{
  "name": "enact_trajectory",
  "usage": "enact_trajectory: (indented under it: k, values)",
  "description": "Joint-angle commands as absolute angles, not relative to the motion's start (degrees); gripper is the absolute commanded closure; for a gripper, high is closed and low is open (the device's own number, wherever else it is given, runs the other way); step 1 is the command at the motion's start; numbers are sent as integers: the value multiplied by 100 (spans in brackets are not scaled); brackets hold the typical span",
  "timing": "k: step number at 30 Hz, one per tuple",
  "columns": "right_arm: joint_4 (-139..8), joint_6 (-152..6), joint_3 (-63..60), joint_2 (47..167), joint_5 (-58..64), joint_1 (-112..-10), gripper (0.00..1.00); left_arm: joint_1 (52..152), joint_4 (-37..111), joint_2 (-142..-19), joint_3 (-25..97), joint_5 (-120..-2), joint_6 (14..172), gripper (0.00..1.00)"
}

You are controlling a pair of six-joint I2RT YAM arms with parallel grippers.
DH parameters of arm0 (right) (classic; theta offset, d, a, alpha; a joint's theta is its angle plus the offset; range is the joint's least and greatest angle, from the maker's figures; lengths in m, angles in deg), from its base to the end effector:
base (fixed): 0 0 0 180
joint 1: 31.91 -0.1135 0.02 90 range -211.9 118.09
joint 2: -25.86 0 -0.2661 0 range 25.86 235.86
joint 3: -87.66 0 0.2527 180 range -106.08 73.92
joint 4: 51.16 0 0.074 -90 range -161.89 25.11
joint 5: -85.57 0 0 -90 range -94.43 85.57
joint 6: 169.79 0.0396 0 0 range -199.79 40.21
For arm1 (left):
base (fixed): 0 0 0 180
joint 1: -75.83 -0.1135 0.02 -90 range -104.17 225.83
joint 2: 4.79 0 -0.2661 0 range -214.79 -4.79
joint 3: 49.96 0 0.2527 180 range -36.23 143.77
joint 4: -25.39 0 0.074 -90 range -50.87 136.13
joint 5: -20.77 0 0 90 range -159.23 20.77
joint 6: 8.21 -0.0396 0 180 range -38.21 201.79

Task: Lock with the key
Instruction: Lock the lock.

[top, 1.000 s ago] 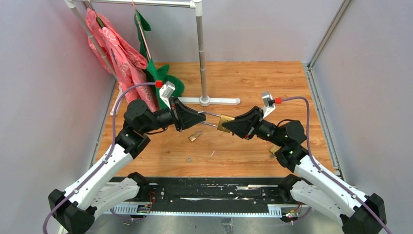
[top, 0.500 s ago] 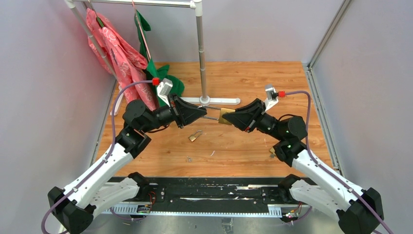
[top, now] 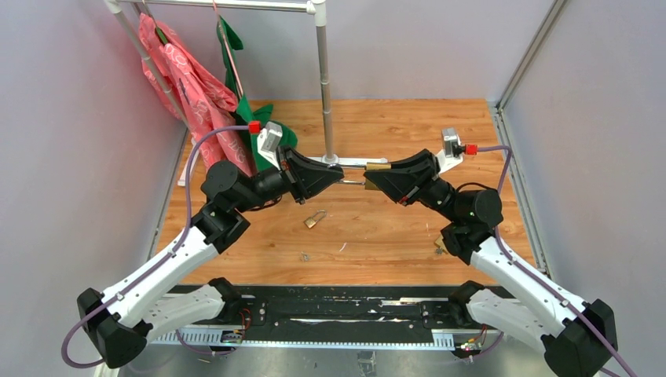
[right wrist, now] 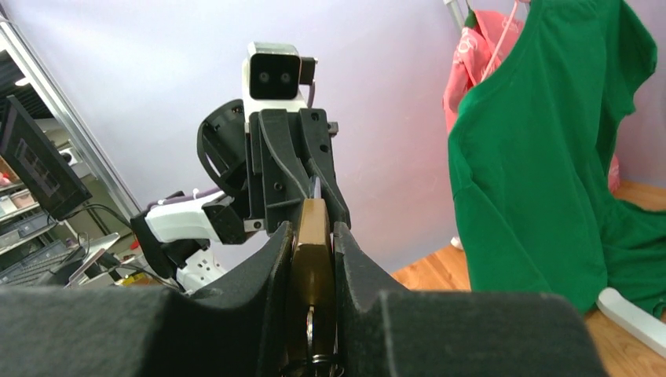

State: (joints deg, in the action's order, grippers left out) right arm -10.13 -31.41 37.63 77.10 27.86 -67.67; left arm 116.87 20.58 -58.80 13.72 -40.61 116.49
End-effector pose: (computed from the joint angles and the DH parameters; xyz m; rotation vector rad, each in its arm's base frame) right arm 0.1407 0.1274 0.3845 -0.4831 1.0166 1.5757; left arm 0.1520 -0.1575 0.3984 0.5484 1.3994 -1.4189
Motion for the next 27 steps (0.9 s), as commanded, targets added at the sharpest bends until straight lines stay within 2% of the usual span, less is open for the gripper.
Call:
enact_trajectory:
  k: [1, 8, 19, 27]
  values:
    - [-1204, -3206, 3506, 8225, 3247, -7430, 100, 12498, 2445, -6646, 1292, -3145, 11734, 100]
    - [-1297, -3270, 3684, 7842, 3050, -7418, 100, 12439, 2738, -6311, 1094, -3563, 11595, 100]
    - [-1757, -3294, 3916, 7526, 3057, -7418, 100, 11672, 3405, -5730, 1115, -3721, 11573, 100]
    - [-1633, -3213, 4053, 7433, 3018, -7379, 100, 11525, 3100, -5764, 930, -3497, 11779, 100]
